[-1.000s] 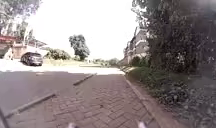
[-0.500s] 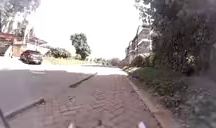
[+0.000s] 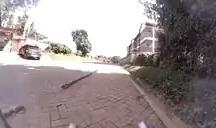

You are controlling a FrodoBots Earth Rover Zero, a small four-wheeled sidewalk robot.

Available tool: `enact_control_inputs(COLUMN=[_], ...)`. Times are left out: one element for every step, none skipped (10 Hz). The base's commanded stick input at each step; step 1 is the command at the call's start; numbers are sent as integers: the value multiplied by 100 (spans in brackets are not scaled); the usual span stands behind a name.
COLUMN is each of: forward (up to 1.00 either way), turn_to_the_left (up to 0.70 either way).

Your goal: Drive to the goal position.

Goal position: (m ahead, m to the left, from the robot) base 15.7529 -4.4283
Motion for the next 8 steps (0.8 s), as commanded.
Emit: enact_control_inputs(forward=[100, 100, 100, 100, 100, 100, 100, 100], turn_to_the_left=[0, -4, -29, -22, 0, 0, 0, 0])
